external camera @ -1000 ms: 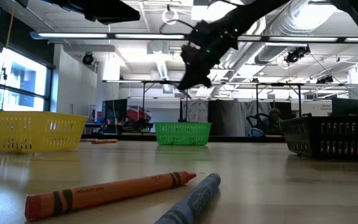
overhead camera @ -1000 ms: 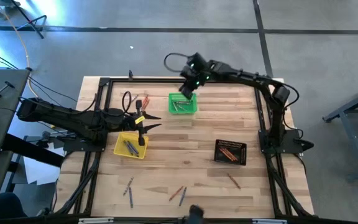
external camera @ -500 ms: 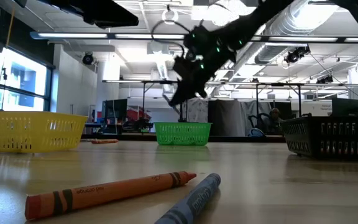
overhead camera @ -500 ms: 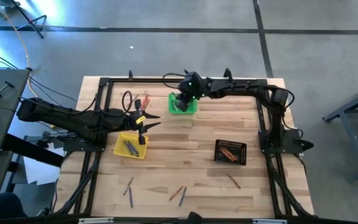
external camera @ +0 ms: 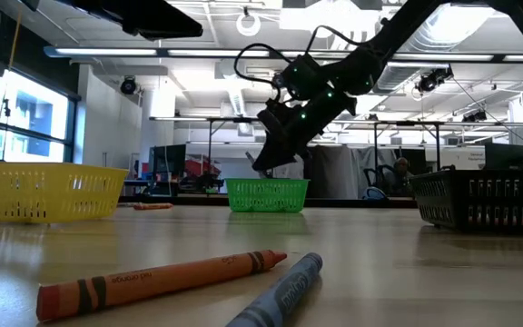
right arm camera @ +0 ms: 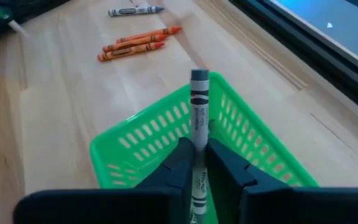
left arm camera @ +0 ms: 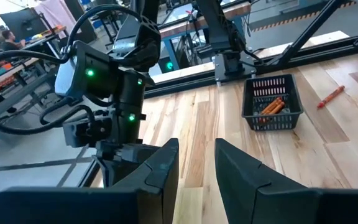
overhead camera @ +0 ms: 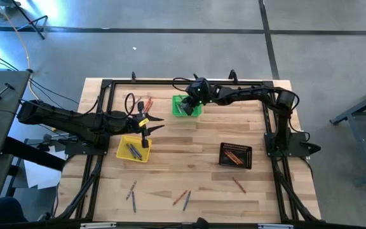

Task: Sort crayons
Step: Put the gray crayon into the green basket, then put the orange crayon into the black basket

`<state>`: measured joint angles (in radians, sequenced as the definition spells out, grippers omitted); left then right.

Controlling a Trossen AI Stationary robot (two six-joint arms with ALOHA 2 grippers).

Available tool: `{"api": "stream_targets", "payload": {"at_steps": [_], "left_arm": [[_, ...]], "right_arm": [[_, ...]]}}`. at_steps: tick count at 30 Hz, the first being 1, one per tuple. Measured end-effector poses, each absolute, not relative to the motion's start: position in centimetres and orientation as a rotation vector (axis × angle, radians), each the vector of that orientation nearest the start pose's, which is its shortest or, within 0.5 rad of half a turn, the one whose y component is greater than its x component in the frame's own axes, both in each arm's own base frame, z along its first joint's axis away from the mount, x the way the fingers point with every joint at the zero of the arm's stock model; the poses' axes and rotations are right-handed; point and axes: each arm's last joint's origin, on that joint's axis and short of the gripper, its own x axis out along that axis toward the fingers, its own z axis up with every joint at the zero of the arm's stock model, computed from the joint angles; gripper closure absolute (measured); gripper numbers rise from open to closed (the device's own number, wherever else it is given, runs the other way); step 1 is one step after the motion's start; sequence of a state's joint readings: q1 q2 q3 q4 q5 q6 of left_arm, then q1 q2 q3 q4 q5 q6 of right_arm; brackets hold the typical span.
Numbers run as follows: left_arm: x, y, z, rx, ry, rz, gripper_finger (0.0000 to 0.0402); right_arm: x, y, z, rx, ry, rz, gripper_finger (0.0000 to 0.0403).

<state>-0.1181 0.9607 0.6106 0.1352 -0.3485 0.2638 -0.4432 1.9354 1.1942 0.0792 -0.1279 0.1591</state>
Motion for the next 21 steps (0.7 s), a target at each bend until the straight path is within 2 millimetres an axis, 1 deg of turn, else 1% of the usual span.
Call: {"api": "stream_targets", "payload": {"at_steps": [3, 6, 10, 13, 16, 18, 21], "left_arm": [[21.2, -1.5, 27.3, 0.310, 0.232, 0.202, 0.0312], [21.2, -1.5, 27.2, 0.310, 0.233, 0.202, 0.0312], [21.2, -1.5, 27.2, 0.311, 0.240, 0.201, 0.0312], [21.2, -1.5, 27.2, 0.312, 0.241, 0.201, 0.0312], [21.2, -1.5, 27.2, 0.298, 0.239, 0.206, 0.0312], [21.2, -1.4, 27.2, 0.263, 0.237, 0.236, 0.0312], [21.0, -1.2, 26.9, 0.177, 0.259, 0.316, 0.0312]], "right_arm": [[37.3, -17.3, 17.0, 0.340, 0.615, -0.349, 0.0341], [37.3, -17.1, 17.1, 0.359, 0.613, -0.293, 0.0313], [37.0, -16.9, 18.3, 0.355, 0.603, -0.294, 0.0288], [36.2, -16.6, 20.3, 0.346, 0.593, -0.307, 0.0286], [35.0, -15.5, 23.3, 0.330, 0.576, -0.293, 0.0289], [34.1, -13.8, 25.2, 0.312, 0.591, -0.256, 0.0293], [32.3, -10.5, 27.9, 0.281, 0.643, -0.178, 0.0300]]}}
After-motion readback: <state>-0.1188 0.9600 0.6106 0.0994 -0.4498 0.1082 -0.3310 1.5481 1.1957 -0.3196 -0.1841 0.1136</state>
